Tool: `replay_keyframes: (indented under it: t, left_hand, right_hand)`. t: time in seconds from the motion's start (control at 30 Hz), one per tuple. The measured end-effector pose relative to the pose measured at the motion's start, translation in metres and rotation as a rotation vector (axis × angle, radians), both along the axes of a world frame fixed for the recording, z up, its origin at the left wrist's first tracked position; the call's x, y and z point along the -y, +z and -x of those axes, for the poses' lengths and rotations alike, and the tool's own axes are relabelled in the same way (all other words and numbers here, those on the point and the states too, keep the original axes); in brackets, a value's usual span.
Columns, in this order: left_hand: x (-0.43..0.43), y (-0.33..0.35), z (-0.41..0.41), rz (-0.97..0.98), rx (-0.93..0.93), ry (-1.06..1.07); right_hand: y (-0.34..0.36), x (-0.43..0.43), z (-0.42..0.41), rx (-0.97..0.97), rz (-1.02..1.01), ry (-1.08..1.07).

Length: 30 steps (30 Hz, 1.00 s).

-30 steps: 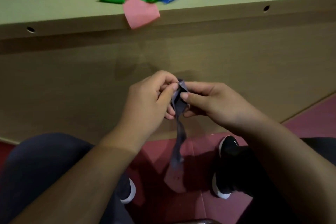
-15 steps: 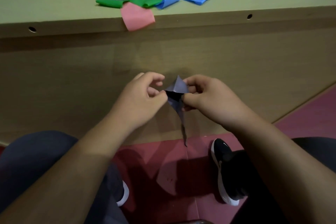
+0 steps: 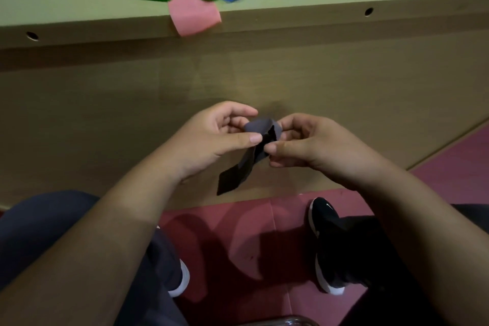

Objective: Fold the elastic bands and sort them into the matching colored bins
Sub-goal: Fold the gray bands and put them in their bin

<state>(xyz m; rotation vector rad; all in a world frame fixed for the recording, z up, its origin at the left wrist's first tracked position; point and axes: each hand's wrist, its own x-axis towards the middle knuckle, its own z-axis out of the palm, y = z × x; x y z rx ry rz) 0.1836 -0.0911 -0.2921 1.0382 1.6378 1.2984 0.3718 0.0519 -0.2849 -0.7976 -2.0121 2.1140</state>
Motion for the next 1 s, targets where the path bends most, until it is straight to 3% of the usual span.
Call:
replay_keyframes:
  t: [0.17, 0.33, 0.47, 0.57, 0.73, 0.87, 0.93, 1.0]
  left_hand:
    - [-0.002, 0.0, 0.004, -0.133, 0.112, -0.008]
    - [-0.01, 0.003, -0.005, -0.176, 0.178, -0.025]
    - [-0.014, 0.004, -0.005, -0.164, 0.106, -0.063]
    - [-0.012, 0.007, 0.001, -0.089, -0.121, -0.105]
    - [-0.005, 0.007, 0.013, 0.193, -0.629, -0.28]
    - [-0.003, -0.005, 0.022, 0.465, -1.016, -0.318]
    - [-0.002, -0.006, 0.022, 0.459, -1.043, -0.321]
    - [-0.001, -0.007, 0.026, 0.366, -0.901, -0.284]
  right_hand:
    - [0.005, -0.016, -0.013, 0.009, -0.254, 0.138]
    - [0.0, -0.025, -0.015, -0.263, -0.122, 0.153]
    - [-0.003, -0.025, -0.013, -0.37, -0.025, 0.127]
    - [-0.002, -0.024, -0.009, -0.351, -0.036, 0.065]
    - [-0.005, -0.025, -0.005, -0.235, -0.245, 0.035]
    - [-0.01, -0.022, -0.002, -0.03, -0.565, 0.124]
    - [-0.013, -0.02, 0.001, 0.073, -0.761, 0.152]
    - [-0.013, -0.02, 0.004, 0.133, -0.79, 0.146]
